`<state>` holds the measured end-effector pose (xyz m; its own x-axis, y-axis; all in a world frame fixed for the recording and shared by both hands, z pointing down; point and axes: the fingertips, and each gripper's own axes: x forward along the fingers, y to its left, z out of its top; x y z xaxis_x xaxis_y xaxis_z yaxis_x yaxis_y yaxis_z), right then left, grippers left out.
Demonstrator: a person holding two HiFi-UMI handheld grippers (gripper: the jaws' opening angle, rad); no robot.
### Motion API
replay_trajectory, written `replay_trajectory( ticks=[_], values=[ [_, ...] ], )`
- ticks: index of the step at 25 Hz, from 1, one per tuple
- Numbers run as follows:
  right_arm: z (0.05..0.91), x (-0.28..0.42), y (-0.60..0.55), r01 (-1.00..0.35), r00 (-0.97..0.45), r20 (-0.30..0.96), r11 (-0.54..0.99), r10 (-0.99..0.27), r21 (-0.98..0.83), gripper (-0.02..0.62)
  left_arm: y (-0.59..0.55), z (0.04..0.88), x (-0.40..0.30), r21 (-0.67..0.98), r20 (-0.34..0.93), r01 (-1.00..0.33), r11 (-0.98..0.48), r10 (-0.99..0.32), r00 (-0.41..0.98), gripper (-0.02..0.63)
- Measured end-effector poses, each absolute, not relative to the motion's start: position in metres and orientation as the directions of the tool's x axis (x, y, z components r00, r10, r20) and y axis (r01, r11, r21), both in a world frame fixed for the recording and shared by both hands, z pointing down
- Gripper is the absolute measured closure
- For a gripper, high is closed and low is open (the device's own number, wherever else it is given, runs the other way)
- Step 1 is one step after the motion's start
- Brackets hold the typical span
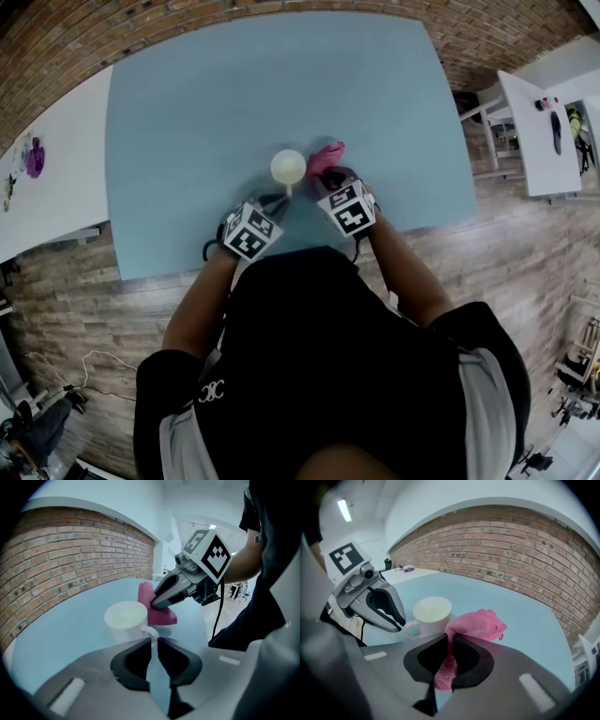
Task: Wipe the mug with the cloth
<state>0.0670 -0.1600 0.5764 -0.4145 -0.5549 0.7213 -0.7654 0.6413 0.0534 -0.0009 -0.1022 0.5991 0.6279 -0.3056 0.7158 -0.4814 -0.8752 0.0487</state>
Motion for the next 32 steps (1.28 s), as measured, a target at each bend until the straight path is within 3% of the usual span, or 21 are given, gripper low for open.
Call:
replay_trajectory(
  ticks=[5,7,13,32],
  values=[
    [0.557,0.058,-0.148,-0.756,-0.449,0.659,0.65,-0.603,0.08,0.56,-0.111,0.574,-0.027,0.029,0.64,-0.577,-0.816,-0.429,0.638,0.564],
    [0.553,0.057,-0.144,-0.753,-0.438,0.657,0.649,-0.613,0.104,0.56,-0.119,0.557,-0.04,0.023,0.595,-0.63,-0.776,-0.496,0.633,0.6],
    [0.547,0.059,-0.131,-0.76,-0.414,0.66,0.637,-0.627,0.129,0.56,-0.13,0.538,-0.079,0.058,0.52,-0.738,-0.672,-0.611,0.597,0.606],
    [0.543,0.069,-0.119,-0.827,-0.231,0.689,0.511,-0.687,0.233,0.56,-0.144,0.57,-0.111,0.216,0.465,-0.709,-0.671,-0.568,0.679,0.606]
  ],
)
